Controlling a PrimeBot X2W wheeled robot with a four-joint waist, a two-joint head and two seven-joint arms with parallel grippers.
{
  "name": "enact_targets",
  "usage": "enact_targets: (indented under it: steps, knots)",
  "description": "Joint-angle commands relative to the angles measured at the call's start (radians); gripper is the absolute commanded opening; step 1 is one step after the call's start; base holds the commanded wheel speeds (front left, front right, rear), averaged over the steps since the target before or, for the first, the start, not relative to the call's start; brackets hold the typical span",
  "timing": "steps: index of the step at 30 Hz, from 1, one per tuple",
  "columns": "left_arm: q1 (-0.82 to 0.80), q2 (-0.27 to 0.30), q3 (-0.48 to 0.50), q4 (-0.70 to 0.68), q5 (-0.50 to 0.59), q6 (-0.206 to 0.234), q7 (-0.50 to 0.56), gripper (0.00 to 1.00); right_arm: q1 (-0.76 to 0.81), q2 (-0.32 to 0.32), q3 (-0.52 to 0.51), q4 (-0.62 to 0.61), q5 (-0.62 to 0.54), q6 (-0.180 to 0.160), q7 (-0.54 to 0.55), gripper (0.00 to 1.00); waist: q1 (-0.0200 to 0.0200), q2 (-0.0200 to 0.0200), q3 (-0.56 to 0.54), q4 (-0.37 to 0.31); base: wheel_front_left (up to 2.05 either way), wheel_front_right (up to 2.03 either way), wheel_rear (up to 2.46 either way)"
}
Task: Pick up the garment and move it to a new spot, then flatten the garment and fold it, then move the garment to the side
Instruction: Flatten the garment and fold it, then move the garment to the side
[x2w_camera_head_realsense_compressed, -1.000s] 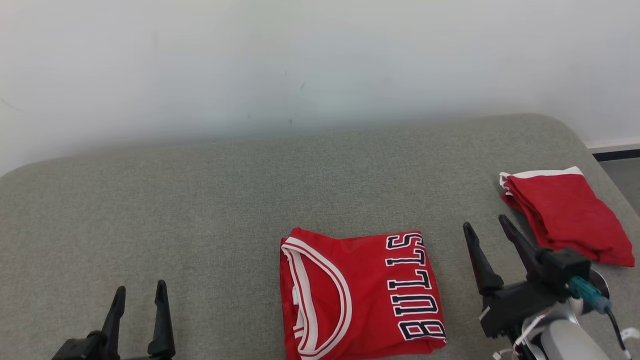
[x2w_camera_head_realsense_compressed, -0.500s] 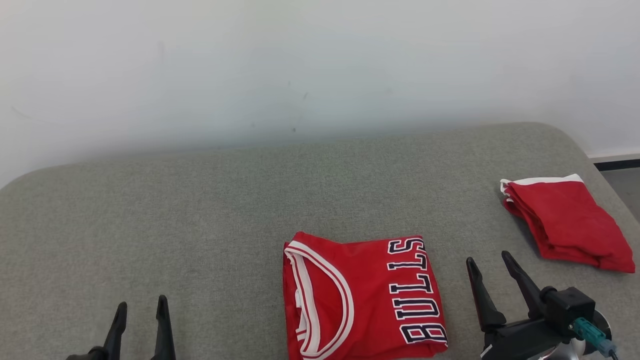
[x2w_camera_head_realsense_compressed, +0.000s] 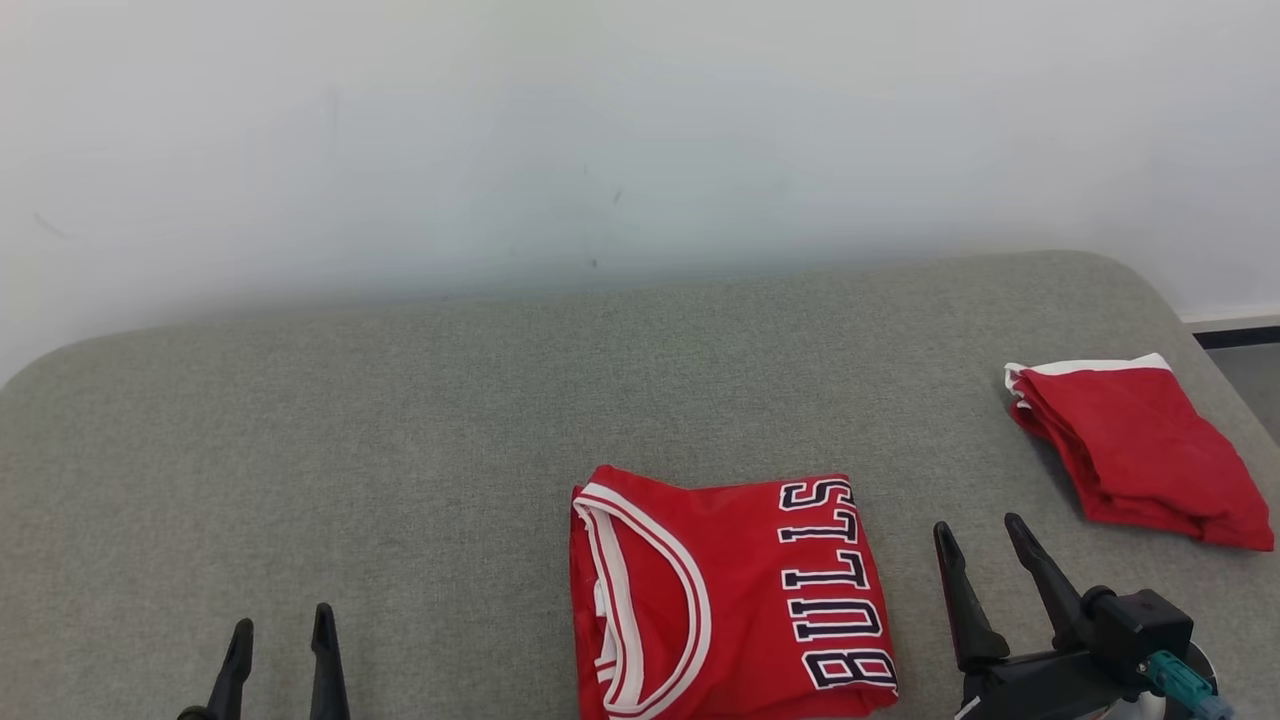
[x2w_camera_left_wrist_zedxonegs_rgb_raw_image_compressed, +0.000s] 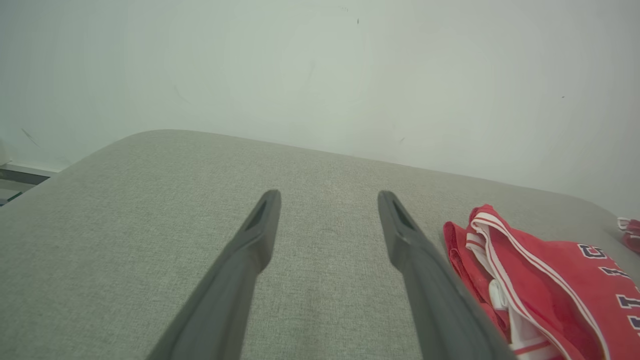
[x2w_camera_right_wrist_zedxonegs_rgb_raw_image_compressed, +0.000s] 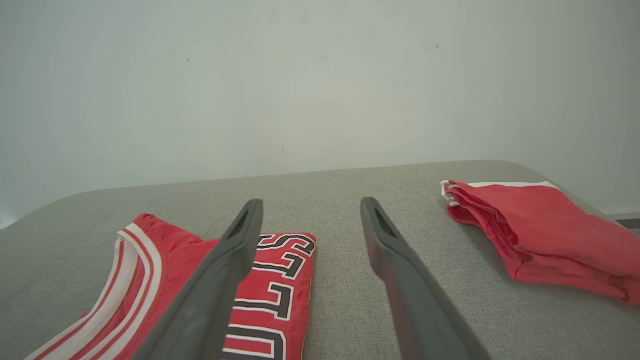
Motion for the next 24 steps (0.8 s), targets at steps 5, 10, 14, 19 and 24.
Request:
enact_targets:
  steps: [5,10,14,19,24]
  knots:
    - [0.011,0.0,0.006,-0.007,0.002,0.004,-0.002,1.0,0.012,0.008,-0.005,0.002,-0.001,0.0,-0.005,1.0,0.0001,0.0,-0.001,-0.004,0.0,0.0,0.0]
    - [0.012,0.0,0.007,-0.007,0.002,0.003,-0.002,1.0,0.012,0.01,0.0,0.012,0.009,0.0,-0.005,1.0,0.0001,0.0,-0.001,-0.006,0.0,0.0,0.0]
    - [0.011,0.0,0.004,-0.006,-0.002,0.003,-0.002,1.0,0.004,0.01,0.003,0.021,0.014,0.0,0.005,1.0,0.0001,0.0,0.0,-0.003,0.0,0.0,0.0]
    - [0.015,0.0,0.002,-0.007,-0.004,0.005,-0.002,1.0,-0.036,-0.002,0.011,0.049,0.035,0.0,0.041,1.0,0.0001,0.0,0.0,-0.001,0.0,0.0,0.0]
    - [0.001,0.001,-0.008,-0.013,0.003,0.004,-0.002,1.0,-0.115,-0.009,0.023,0.123,0.063,0.0,0.125,1.0,0.0001,0.0,0.015,0.017,0.0,0.0,0.0]
